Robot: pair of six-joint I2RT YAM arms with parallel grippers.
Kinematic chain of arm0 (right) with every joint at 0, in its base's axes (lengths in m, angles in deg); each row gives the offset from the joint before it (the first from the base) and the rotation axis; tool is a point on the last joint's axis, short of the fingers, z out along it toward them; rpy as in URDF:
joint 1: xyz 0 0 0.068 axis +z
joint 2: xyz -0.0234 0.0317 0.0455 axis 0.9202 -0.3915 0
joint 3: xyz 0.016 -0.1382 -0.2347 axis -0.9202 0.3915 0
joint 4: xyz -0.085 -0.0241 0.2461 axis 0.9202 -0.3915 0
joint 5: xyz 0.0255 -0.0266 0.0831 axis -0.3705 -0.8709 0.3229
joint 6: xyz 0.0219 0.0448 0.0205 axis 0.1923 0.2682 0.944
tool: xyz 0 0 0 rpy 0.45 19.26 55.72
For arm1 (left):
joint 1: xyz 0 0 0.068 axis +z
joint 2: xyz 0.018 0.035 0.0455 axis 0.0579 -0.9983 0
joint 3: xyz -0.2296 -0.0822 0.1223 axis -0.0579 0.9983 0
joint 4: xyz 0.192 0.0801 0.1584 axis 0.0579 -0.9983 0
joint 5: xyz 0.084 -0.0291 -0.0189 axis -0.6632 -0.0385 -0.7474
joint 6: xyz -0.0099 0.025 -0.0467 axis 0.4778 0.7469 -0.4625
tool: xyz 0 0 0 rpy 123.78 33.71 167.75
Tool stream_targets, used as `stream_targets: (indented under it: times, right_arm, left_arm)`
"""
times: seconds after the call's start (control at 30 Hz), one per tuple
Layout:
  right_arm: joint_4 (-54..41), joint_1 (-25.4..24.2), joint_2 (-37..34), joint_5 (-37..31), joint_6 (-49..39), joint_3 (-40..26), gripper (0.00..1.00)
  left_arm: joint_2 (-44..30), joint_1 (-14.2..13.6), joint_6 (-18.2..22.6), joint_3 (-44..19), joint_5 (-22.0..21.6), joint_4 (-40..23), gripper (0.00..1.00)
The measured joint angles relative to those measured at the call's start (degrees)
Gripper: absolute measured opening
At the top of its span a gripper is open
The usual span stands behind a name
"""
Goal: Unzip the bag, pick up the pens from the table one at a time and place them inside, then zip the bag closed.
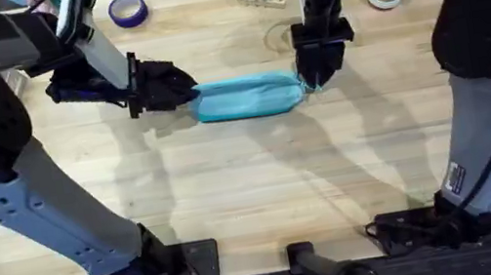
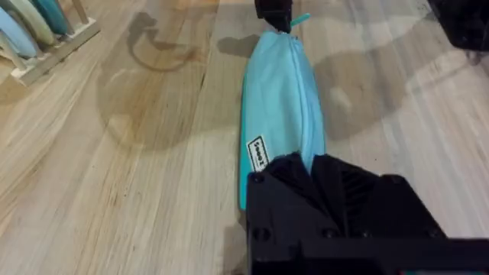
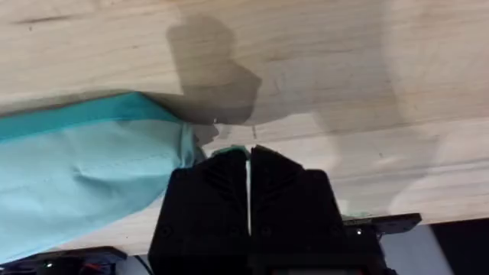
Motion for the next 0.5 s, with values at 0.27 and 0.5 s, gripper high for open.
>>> stream_targets:
  times: [0.27,0.5]
  right_arm:
    - [0.3,-2.3,0.0,1.7,-0.1,0.1,0.033]
    - [0.2,-4.5,0.0,-0.2,-1.6,0.3,0.033]
  left_arm:
    - [0.0,-0.1,0.0,0.0,0.2,0.0,0.042]
    - [0.0,-0.6,0.0,0.0,0.3,0.1,0.042]
